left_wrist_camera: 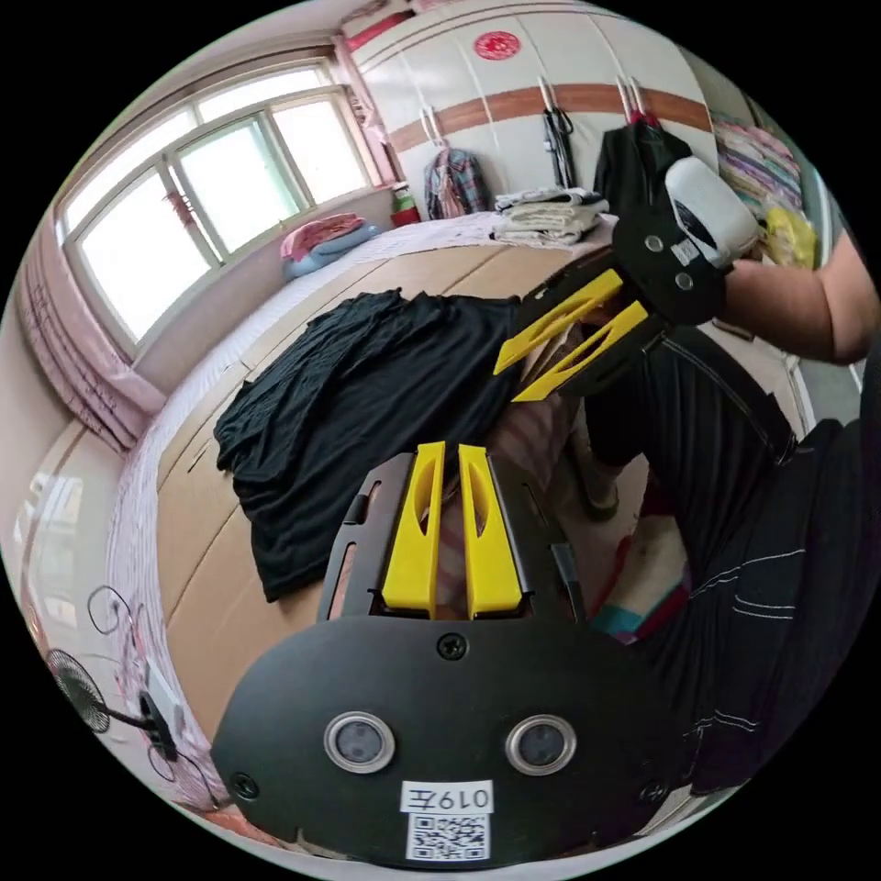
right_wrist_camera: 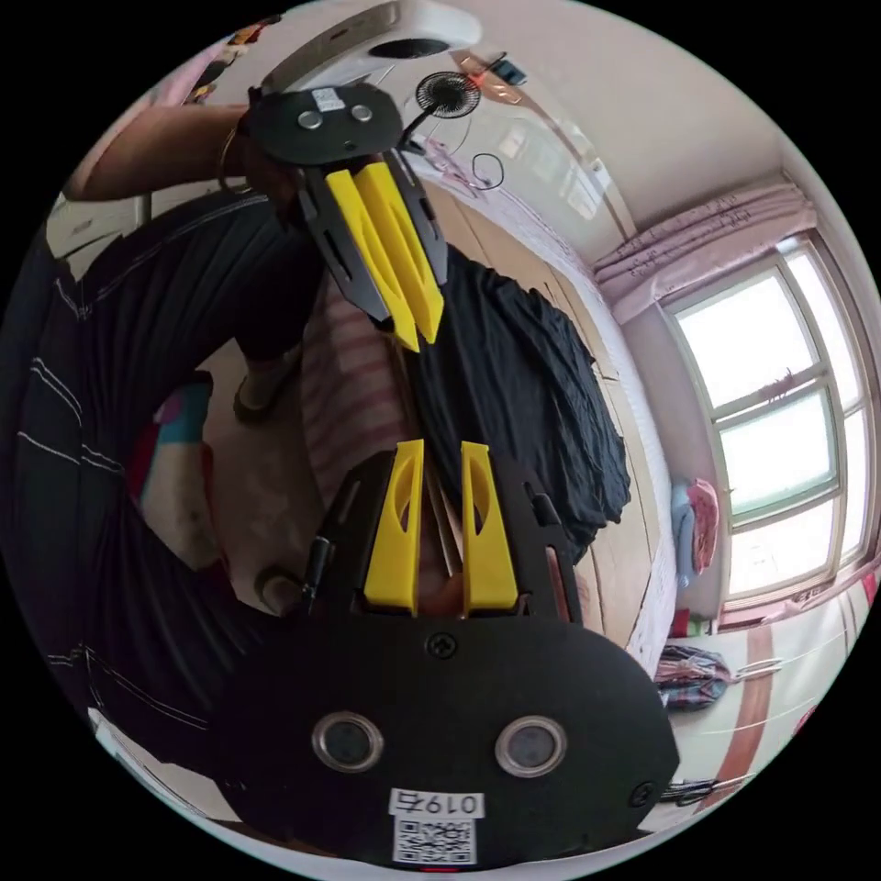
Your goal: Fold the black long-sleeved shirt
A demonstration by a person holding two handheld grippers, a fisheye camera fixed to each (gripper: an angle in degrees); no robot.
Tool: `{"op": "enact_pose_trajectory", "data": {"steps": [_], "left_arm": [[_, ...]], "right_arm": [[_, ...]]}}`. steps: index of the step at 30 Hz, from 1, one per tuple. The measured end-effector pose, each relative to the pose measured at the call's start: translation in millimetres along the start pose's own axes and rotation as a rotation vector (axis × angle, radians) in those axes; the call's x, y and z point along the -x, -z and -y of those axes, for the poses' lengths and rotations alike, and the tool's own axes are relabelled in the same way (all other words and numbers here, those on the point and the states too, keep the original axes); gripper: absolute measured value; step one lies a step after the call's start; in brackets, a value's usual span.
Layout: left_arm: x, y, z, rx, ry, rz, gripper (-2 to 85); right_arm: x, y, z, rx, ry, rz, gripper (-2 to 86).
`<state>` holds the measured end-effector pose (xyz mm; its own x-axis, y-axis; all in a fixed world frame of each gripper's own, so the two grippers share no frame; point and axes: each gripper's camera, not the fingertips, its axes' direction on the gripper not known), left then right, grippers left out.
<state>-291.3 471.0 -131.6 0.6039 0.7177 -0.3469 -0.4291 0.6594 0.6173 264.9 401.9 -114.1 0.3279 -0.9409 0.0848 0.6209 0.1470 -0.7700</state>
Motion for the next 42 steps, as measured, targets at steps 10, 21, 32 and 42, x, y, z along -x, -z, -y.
{"op": "enact_pose_trajectory", "data": {"steps": [10, 21, 32, 42], "left_arm": [[-72, 8, 100, 0.028, -0.142, 0.025, 0.7], [-95, 15, 163, 0.089, -0.111, -0.002, 0.8], [-90, 35, 194, 0.040, -0.009, -0.086, 0.8], [-86, 38, 220, 0.042, 0.015, -0.073, 0.8]], "right_arm": [[29, -64, -14, 0.027, 0.061, -0.023, 5.8], [45, -120, -25, 0.032, 0.070, -0.007, 4.7], [47, -155, -37, 0.003, 0.027, 0.026, -1.0], [42, -172, -43, -0.006, 0.006, 0.024, -1.0]]}}
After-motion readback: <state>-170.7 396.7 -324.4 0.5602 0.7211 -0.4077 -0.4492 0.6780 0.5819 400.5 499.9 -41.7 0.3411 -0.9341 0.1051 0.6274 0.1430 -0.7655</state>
